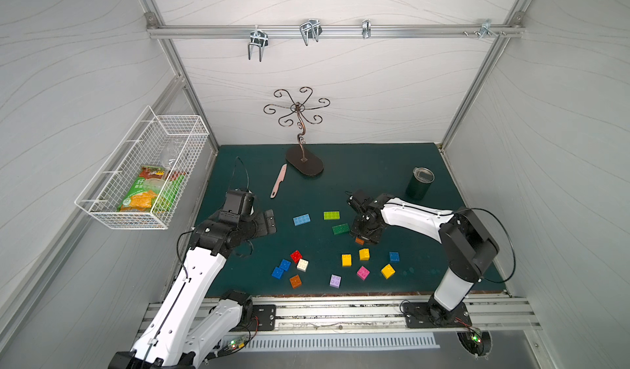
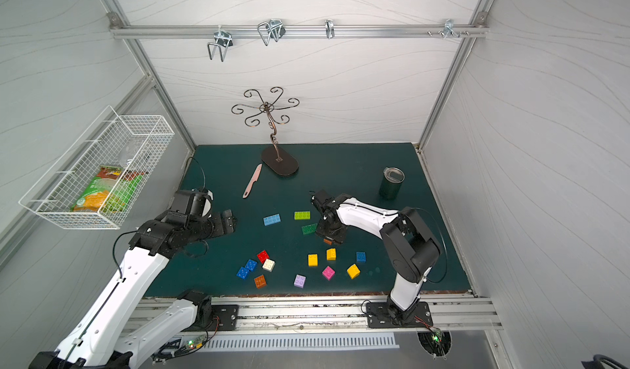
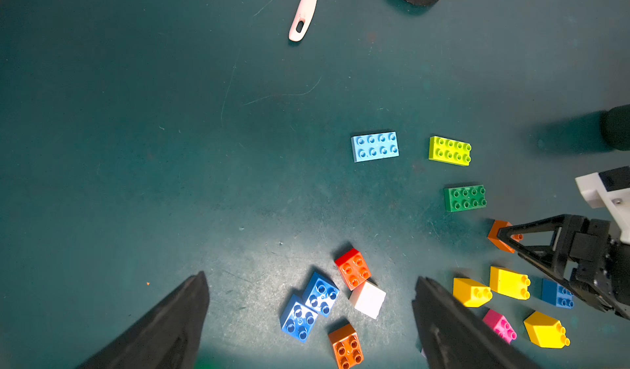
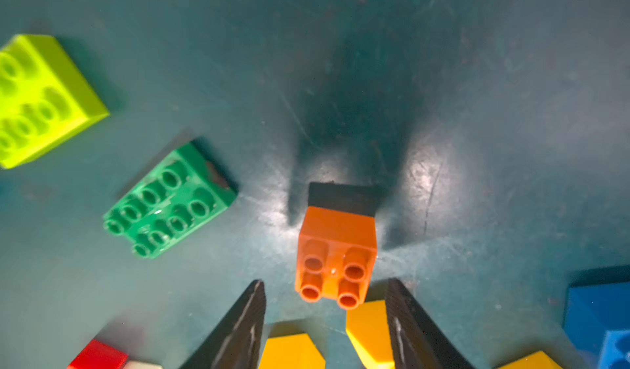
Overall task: Assemble the number 1 with lego
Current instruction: Pick up the lego brick from the center of the board, then assemble the lego brick with the lego brick.
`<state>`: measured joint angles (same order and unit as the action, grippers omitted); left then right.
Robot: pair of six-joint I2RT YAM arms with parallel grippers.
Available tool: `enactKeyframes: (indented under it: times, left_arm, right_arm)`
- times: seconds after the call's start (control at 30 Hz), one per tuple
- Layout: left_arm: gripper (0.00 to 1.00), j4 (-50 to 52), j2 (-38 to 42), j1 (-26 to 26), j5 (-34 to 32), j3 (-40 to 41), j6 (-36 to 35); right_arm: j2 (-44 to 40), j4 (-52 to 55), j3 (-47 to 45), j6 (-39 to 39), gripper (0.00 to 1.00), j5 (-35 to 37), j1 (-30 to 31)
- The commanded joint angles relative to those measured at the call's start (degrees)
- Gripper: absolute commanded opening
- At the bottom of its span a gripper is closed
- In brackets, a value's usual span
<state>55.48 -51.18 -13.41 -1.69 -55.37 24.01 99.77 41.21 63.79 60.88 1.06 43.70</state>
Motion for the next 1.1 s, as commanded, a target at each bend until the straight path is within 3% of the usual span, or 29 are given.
enactKeyframes:
  times: [0.0, 0.27, 0.43, 0.6, 0.83, 1.07]
  left_arm:
    - [0.99, -2.66, -0.15, -0.22, 0.0, 0.0, -0.76]
    - [0.98, -2.66, -0.5, -0.21, 0.02, -0.12, -0.81]
    - [0.98, -2.5, -0.46, -0.21, -0.23, -0.17, -0.81]
    - [0.96, -1.99, -0.04, -0.21, -0.14, -0.66, -0.75]
    - [1.0, 2.89, -3.32, -0.31, 3.9, -5.24, 0.08]
    - [1.0, 1.92, -2.5, -0.3, 4.02, -3.2, -0.89]
  right_arm:
    - [1.62, 2.53, 0.94, -0.96, 0.57, 1.22, 0.43]
    - [2.5, 3.89, 1.9, -1.89, 0.47, 2.69, 0.75]
    - [3.29, 5.35, 3.46, -3.89, 0.25, 3.33, 1.12]
    - [3.07, 6.99, 7.4, -9.12, 0.17, 3.5, 1.39]
    - [5.3, 6.18, 14.96, -20.11, 0.13, -1.72, 1.6]
    - [10.34, 9.34, 21.68, -23.79, 0.11, 0.97, 4.03]
